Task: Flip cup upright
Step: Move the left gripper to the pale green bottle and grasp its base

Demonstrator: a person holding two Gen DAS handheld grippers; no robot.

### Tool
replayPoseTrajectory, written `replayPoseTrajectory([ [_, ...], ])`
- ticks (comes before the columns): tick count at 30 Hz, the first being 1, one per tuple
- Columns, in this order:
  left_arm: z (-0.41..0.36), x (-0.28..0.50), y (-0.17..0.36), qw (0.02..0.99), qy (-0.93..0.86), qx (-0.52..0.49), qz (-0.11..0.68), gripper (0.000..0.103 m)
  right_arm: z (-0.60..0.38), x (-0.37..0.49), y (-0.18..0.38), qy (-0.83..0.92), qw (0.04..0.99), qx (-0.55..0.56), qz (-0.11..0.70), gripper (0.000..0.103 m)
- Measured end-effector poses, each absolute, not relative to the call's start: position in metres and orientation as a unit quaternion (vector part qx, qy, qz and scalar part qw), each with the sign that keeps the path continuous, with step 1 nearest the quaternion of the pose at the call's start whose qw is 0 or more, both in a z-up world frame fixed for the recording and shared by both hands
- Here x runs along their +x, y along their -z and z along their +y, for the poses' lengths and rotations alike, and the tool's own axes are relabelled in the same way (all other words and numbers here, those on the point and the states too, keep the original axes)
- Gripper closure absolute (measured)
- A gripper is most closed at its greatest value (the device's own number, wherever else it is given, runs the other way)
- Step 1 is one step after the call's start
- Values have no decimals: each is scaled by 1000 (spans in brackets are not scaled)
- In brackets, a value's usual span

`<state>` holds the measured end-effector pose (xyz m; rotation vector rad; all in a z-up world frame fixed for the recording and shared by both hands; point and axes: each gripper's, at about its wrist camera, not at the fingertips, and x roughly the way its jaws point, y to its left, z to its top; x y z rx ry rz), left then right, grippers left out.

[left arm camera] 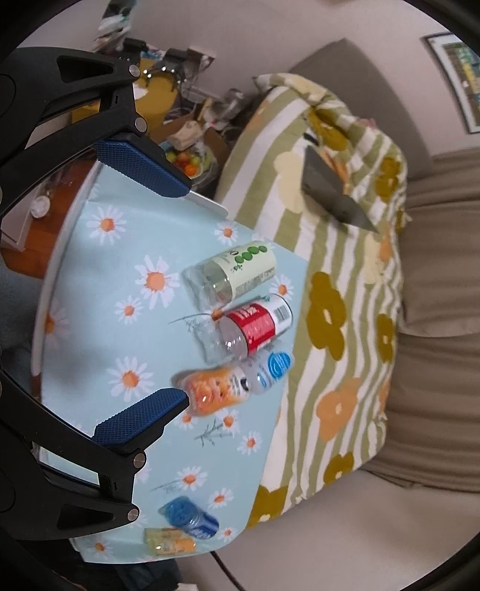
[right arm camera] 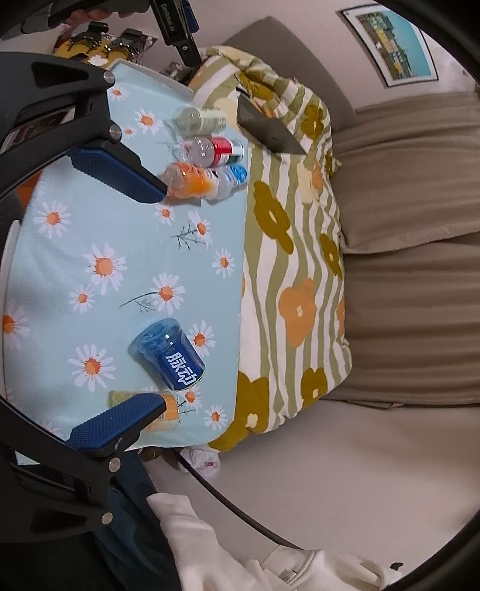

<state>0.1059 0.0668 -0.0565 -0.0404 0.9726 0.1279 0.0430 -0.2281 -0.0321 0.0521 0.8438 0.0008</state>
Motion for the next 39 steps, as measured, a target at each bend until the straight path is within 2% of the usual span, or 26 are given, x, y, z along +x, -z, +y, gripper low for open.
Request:
replayPoseTrajectory([
  [12,105,203,135,827,-45,-44,559,0,-203,112,68,32,891,33,451,0],
  [23,114,244,186,795,-39,-48,603,1,-183,148,104,48,869,25,492,0],
  [26,115,248,193,790,-38,-49,609,7,-180,154,107,50,865,27,499,0],
  [30,116,251,198,787,-35,-54,614,8,-178,158,110,49,864,26,500,0],
  [32,115,251,199,786,-32,-55,615,21,-177,160,111,49,864,25,500,0],
  [39,115,246,201,787,-33,-52,613,27,-176,162,112,45,864,25,500,0],
])
